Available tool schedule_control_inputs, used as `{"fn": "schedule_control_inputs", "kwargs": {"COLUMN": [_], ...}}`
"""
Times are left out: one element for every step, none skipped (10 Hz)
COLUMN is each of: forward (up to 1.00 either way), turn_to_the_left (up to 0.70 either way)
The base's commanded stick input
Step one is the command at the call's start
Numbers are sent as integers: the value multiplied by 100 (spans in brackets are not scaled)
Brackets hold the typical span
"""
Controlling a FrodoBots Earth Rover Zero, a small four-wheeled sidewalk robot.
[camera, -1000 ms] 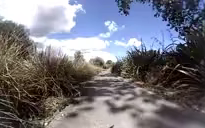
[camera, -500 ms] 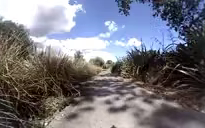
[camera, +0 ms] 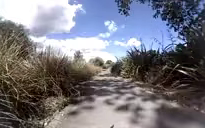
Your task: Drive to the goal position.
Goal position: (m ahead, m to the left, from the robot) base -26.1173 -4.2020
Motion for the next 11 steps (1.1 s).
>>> {"fn": "schedule_control_inputs", "kwargs": {"forward": [0,0,0,0,0,0,0,0,0,0,0], "turn_to_the_left": [-70,-70,-70,-70,-70,-70,-70,-70,-70,-70,-70]}}
